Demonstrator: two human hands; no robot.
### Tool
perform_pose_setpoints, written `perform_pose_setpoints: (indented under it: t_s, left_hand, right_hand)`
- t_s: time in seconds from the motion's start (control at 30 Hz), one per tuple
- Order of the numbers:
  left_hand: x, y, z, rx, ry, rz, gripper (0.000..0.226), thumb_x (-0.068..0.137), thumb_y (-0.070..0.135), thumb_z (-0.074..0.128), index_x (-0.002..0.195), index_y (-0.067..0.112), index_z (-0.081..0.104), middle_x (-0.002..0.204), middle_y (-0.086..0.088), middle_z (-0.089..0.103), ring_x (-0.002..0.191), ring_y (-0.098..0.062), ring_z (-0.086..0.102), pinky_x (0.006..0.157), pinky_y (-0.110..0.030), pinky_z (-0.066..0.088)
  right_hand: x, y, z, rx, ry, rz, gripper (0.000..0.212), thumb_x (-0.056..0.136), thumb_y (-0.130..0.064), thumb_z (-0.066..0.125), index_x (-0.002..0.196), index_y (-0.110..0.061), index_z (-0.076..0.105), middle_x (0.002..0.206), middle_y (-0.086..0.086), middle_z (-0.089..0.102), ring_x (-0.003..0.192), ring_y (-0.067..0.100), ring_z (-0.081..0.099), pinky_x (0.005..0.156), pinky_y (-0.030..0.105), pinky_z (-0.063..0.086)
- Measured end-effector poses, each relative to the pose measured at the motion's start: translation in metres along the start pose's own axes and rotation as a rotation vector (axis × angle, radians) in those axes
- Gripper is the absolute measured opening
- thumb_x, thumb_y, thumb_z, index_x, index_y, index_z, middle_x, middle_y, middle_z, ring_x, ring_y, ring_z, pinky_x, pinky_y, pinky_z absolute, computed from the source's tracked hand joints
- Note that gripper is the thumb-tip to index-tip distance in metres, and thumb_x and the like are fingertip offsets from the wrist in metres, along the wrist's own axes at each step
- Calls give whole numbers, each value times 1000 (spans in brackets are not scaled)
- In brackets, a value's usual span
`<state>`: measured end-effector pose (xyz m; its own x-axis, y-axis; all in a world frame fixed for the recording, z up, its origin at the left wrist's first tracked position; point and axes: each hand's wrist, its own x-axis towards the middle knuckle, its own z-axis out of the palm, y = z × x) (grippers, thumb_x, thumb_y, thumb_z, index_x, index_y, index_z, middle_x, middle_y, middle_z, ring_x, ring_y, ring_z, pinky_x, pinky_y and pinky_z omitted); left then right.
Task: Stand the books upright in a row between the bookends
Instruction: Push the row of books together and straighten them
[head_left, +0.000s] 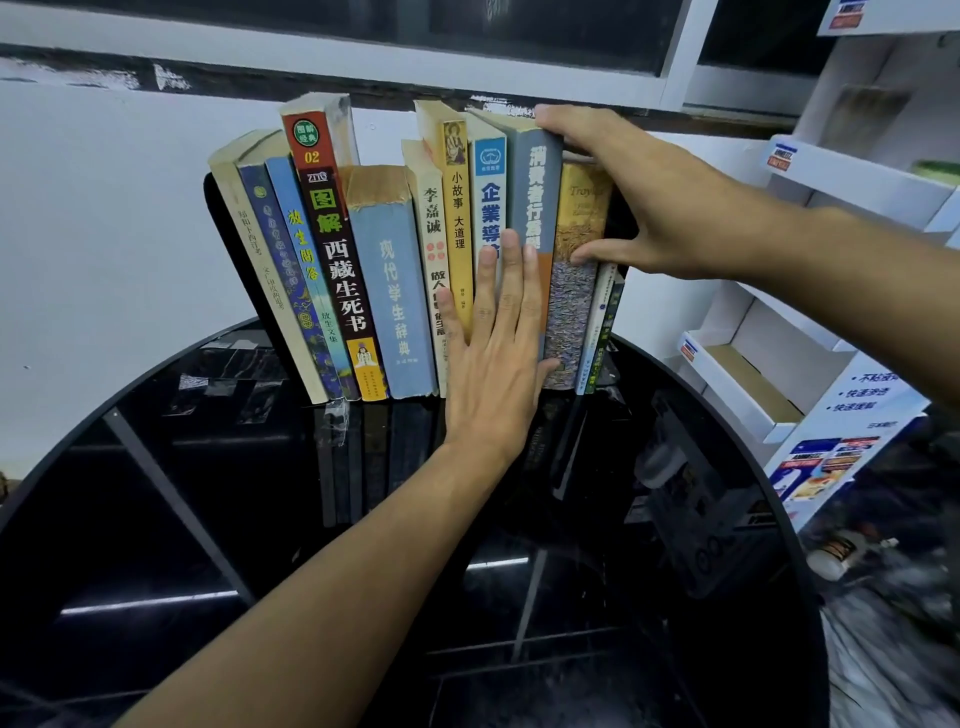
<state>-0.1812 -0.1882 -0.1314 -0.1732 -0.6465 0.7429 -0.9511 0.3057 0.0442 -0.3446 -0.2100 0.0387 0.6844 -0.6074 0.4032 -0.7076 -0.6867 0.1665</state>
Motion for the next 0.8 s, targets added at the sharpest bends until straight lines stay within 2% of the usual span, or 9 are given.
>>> perform_pose_setpoints:
  t_s: [0.13, 0.23, 0.33, 0.5, 0.67, 0.8]
  left_hand:
    - [0, 0, -4, -69, -17, 3, 120, 86, 59, 65, 156, 8, -17, 166, -14, -15, 149, -27, -25, 122, -63, 0]
    - [0, 2, -8, -125, -27, -7, 118, 85, 64, 63, 158, 6, -10, 166, -17, -13, 151, -28, -23, 121, -63, -3]
    - [-1, 10, -10, -169, -27, -5, 120, 84, 64, 64, 158, 4, -8, 166, -18, -14, 153, -30, -18, 121, -64, -3]
    - [7, 24, -10, -153, -19, -65, 128, 78, 69, 67, 157, 4, -10, 166, -17, -14, 150, -26, -24, 121, -62, -6]
    - [9, 23, -3, -93, -33, -76, 130, 76, 71, 67, 157, 2, -8, 166, -18, -11, 147, -25, -27, 120, -65, 2]
    - [10, 24, -1, -70, -30, -84, 133, 73, 71, 69, 157, 2, -8, 166, -19, -9, 148, -25, -26, 120, -65, 1]
  right_hand:
    - [-5, -2, -5, 10, -39, 0, 112, 79, -34, 82, 160, -14, 8, 167, 4, 12, 153, 16, 17, 119, 46, 33]
    - [-15, -2, -3, -42, -72, -8, 124, 77, -42, 84, 160, -8, -1, 169, 8, -1, 156, 17, 3, 124, 45, 23]
    - [-28, 0, 3, -140, -40, 1, 127, 75, -53, 81, 159, -3, -1, 168, 13, -5, 156, 22, -1, 124, 47, 20]
    - [-43, 5, 9, -175, -17, 62, 134, 71, -62, 79, 159, -1, -2, 168, 15, -7, 156, 23, -3, 124, 48, 17]
    - [-50, 8, 18, -109, -18, 81, 136, 70, -59, 82, 158, -2, -5, 168, 13, -2, 156, 21, 0, 125, 46, 16]
    - [-49, 11, 24, -61, 0, 105, 137, 69, -56, 84, 159, -3, -5, 168, 12, 4, 155, 20, 6, 124, 44, 19]
